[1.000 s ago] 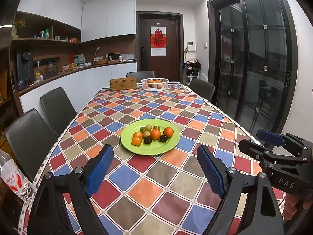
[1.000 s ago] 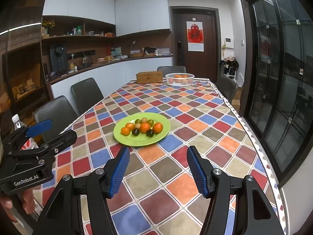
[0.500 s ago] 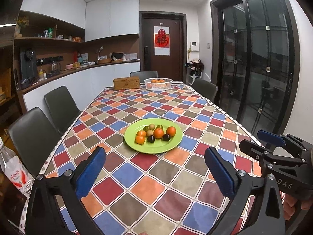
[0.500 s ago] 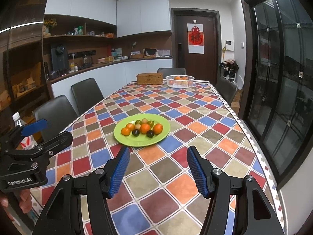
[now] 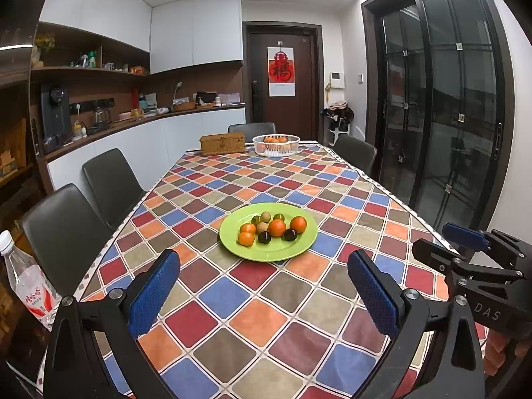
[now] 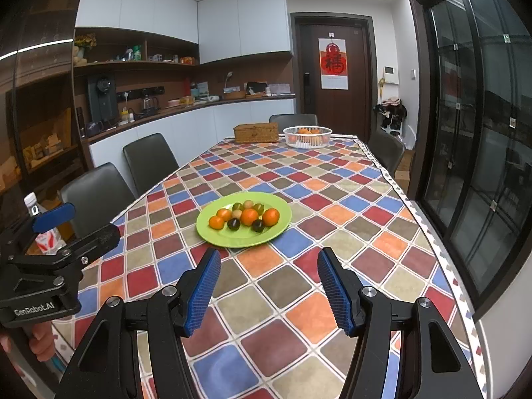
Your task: Organize fruits
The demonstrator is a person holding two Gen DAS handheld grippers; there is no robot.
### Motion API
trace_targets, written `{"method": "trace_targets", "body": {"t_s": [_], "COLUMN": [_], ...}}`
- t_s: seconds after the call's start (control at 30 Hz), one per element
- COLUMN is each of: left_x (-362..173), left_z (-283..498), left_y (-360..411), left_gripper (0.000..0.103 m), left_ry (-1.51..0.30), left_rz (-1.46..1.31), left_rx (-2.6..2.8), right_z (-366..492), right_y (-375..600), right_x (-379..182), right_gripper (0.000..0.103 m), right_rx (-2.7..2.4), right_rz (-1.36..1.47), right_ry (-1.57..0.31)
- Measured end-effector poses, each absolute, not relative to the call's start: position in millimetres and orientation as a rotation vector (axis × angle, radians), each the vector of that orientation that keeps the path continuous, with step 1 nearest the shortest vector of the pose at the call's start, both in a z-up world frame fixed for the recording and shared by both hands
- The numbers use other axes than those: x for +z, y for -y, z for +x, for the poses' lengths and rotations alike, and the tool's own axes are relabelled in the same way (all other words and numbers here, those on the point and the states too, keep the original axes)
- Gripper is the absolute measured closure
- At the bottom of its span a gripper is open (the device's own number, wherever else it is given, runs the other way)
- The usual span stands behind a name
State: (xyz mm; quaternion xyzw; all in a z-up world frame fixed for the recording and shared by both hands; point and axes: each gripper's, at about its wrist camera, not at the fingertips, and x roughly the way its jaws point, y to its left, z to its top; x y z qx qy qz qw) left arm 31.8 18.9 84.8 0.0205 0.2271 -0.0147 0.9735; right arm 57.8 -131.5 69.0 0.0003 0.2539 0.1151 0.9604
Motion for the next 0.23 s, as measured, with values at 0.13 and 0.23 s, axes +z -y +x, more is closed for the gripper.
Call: {"method": "trace_targets", "body": {"t_s": [0.13,0.23], "left_x": [84.5,83.2], "left_z": [31.4,31.4], "left_y": [-18.4,-18.2], "left_gripper": [0.0,0.0], "left_ry": [-0.461,-0.466], "left_rz": [0.04,0.043], "left_rx": [-0.029,-0.021], "right_z": [58.0,57.7], "right_y": [131.6,131.4], "right_x": [68.9,67.4], "right_gripper": [0.042,0.042], "right_rx": [0.234,0.233], "right_rz": [0.0,0.002], "right_ry": [-0.514,-0.519]}}
